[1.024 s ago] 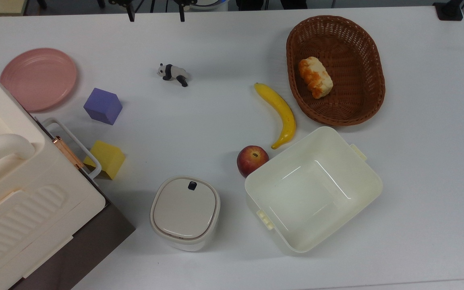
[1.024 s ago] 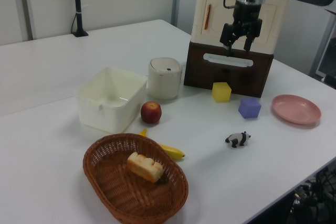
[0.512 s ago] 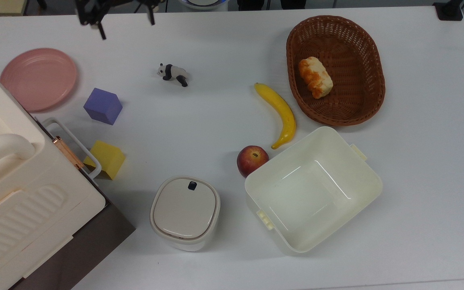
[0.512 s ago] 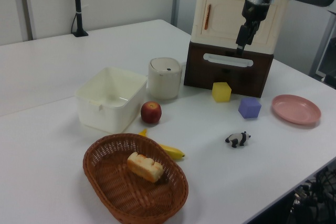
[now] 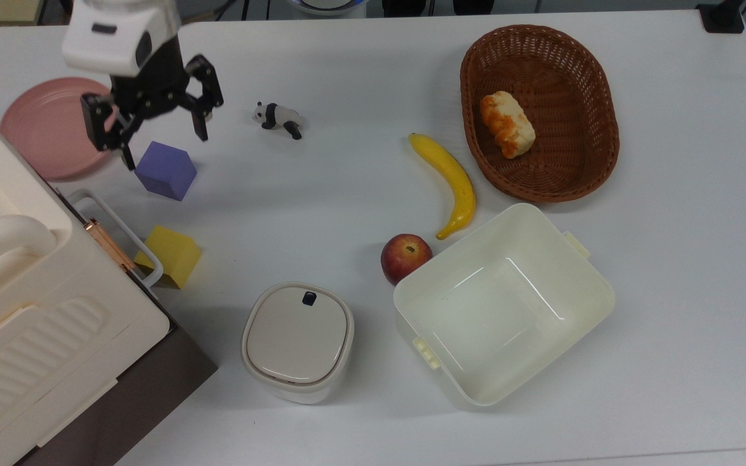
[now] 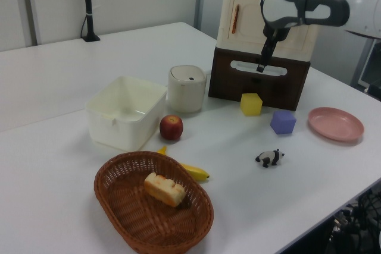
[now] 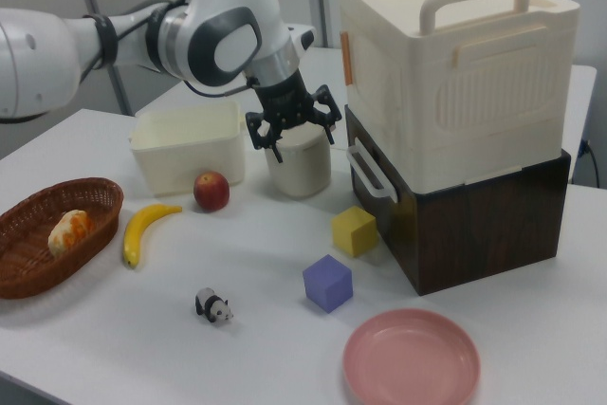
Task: Slide open the drawer
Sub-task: 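Move the open gripper toward the white handle of the wooden drawer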
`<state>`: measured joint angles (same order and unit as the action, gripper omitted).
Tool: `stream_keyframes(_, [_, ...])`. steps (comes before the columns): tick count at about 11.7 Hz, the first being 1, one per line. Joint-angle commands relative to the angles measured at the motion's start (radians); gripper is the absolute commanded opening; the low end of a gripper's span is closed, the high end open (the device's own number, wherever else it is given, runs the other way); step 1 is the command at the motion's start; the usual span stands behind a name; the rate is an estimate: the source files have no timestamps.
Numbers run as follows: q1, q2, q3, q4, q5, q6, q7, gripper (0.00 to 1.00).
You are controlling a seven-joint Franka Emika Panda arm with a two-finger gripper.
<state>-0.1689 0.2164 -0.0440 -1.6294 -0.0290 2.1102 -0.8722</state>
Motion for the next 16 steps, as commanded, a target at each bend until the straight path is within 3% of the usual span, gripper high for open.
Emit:
stream_keyframes(1, [-0.003,0.018,0.003,-0.007,0.006,0.048,-0.06,1.0])
stream_keyframes(6, [-0.009,0.07,0.003,-0.006,0.001,0.155,-0.059,1.0])
stream_keyframes(10, [-0.011,0.121,0.003,0.049,-0.006,0.171,-0.059,1.0])
stream_keyframes(16, [-0.02,0.149,0.001,0.051,-0.006,0.214,-0.06,1.0])
